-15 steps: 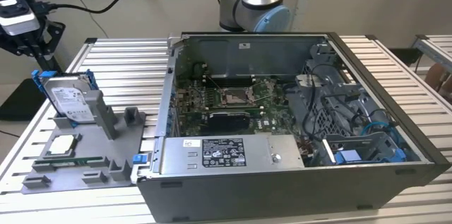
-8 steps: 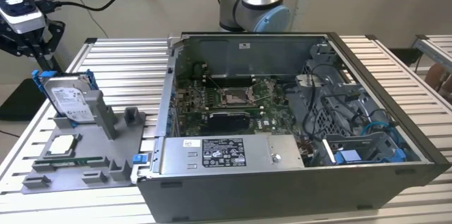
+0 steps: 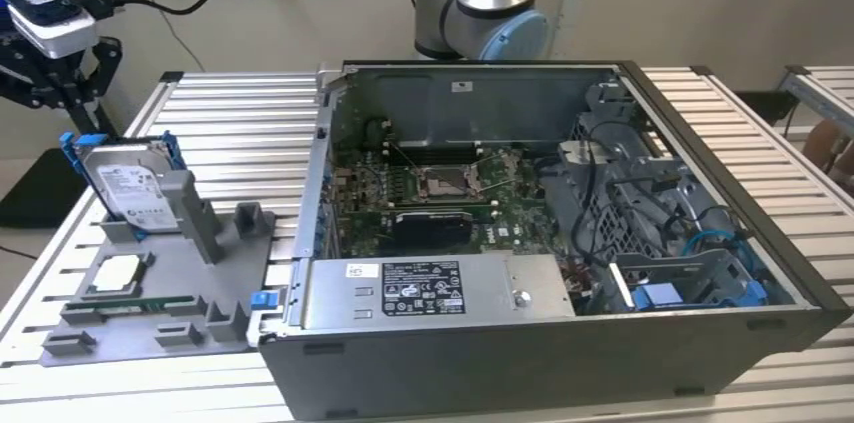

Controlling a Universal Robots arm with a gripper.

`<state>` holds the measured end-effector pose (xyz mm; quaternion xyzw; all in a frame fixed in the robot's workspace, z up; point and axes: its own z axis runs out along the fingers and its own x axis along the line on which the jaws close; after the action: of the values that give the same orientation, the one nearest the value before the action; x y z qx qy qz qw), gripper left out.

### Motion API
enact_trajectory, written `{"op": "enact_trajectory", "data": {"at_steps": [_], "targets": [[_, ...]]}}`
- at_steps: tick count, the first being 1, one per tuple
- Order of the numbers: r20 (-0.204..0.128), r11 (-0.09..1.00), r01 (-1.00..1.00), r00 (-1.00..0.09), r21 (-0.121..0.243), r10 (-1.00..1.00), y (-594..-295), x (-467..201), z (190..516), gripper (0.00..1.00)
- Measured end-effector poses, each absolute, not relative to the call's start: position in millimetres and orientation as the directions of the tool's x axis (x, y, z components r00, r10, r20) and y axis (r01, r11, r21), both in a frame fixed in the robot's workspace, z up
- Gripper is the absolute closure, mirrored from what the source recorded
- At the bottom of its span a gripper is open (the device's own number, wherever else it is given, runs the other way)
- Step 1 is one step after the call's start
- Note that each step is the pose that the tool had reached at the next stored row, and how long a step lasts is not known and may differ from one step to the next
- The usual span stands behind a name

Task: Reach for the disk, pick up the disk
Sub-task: 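Pick up the disk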

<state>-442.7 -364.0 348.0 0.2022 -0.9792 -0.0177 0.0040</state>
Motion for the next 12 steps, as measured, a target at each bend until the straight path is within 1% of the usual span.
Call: {"op": "enact_trajectory", "data": {"at_steps": [12], "targets": [[0.001,0.811,-0.584,-0.812,0.035,-0.584,-364.1,-442.6,348.2,1.00]]}}
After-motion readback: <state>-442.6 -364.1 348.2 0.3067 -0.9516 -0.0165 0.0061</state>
